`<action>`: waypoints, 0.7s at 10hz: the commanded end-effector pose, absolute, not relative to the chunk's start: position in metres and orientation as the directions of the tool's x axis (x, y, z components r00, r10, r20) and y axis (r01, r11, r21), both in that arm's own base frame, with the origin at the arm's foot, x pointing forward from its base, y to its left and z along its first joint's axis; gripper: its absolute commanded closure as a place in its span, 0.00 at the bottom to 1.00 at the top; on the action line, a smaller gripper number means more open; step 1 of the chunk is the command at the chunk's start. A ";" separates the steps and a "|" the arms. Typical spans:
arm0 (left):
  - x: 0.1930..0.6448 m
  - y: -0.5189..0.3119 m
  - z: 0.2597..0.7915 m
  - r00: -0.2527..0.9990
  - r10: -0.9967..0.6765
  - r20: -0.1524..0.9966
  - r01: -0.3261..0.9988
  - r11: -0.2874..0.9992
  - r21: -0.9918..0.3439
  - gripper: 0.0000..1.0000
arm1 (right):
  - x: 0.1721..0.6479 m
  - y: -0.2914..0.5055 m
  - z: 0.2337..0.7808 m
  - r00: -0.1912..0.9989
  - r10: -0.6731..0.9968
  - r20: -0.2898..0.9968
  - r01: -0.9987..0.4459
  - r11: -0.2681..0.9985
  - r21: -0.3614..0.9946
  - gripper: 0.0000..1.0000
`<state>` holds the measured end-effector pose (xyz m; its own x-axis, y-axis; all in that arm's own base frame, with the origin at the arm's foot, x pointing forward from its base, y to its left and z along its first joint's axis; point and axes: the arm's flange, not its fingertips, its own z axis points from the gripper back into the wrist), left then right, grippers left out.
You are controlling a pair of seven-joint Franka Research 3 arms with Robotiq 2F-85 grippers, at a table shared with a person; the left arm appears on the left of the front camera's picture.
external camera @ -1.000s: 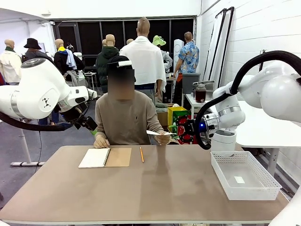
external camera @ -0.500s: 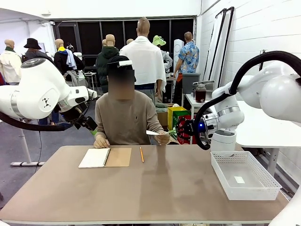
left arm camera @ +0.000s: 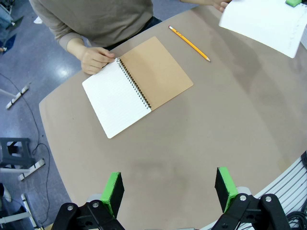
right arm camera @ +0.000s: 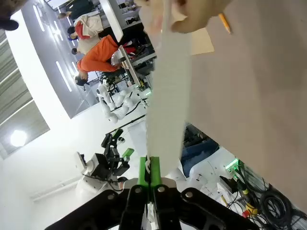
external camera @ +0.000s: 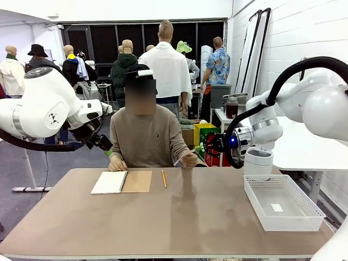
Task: Sort the paper based on its condition.
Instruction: If a person hands you a paper, place it in the Organizing basket , and if it's crumpled, put it in the Trash can.
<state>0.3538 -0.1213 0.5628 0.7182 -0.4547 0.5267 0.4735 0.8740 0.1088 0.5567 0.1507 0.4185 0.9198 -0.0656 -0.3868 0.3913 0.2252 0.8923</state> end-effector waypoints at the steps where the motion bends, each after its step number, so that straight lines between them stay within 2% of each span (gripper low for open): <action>1: 0.353 -0.120 0.563 0.717 -0.457 0.526 0.474 0.873 0.113 0.00 | 0.551 0.137 0.444 0.944 -0.034 -0.328 0.326 0.247 0.912 1.00; 4: 0.353 -0.120 0.563 0.717 -0.457 0.526 0.474 0.873 0.113 0.00 | 0.525 0.086 0.480 0.977 -0.044 -0.207 0.208 0.384 0.900 1.00; 7: 0.353 -0.120 0.563 0.717 -0.457 0.526 0.474 0.873 0.113 0.00 | 0.485 0.028 0.487 0.992 -0.076 -0.100 0.125 0.564 0.816 1.00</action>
<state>0.3537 -0.1214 0.5629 0.7180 -0.4548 0.5269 0.4734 0.8740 0.1092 0.5021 0.0361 0.4935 0.9862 -0.0717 -0.1495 0.1650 0.5155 0.8408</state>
